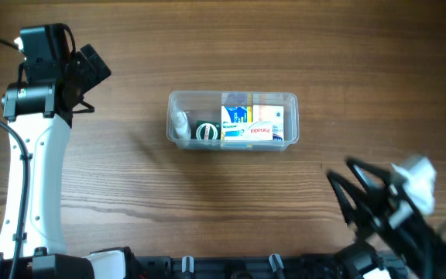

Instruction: Pack container

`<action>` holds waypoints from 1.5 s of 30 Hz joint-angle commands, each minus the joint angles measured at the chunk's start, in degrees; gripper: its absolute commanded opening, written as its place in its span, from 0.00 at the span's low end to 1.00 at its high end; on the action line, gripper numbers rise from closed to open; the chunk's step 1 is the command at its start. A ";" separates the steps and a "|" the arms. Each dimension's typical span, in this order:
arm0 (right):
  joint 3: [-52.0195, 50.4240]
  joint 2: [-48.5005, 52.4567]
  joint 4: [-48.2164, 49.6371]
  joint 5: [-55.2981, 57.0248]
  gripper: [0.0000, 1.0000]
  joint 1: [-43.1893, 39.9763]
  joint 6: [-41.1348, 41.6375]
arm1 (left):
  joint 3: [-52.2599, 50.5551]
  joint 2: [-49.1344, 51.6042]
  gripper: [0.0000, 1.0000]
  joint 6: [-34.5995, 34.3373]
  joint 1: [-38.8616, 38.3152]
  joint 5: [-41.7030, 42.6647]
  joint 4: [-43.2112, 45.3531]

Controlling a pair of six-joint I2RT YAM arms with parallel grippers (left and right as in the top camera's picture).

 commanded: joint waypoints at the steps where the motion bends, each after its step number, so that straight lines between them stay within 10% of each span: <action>1: 0.37 -7.34 -4.50 2.75 0.39 0.22 2.21 | 0.59 -0.13 1.00 0.31 0.22 -0.72 -0.02; 25: -0.92 -23.69 -10.82 5.53 0.35 -0.15 4.31 | 0.59 -0.13 1.00 0.31 0.22 -0.74 -0.02; 30: -7.06 -23.69 -4.15 5.49 0.48 -0.15 4.44 | 0.61 -0.13 1.00 0.31 0.22 -0.72 -0.02; 35: -17.62 -23.63 4.72 5.09 1.00 -0.15 6.12 | 0.59 -0.13 1.00 0.31 0.22 -0.72 -0.02; 45: -42.03 -23.58 27.15 5.14 1.00 -0.15 9.14 | 0.61 -0.13 1.00 0.31 0.22 -0.72 -0.02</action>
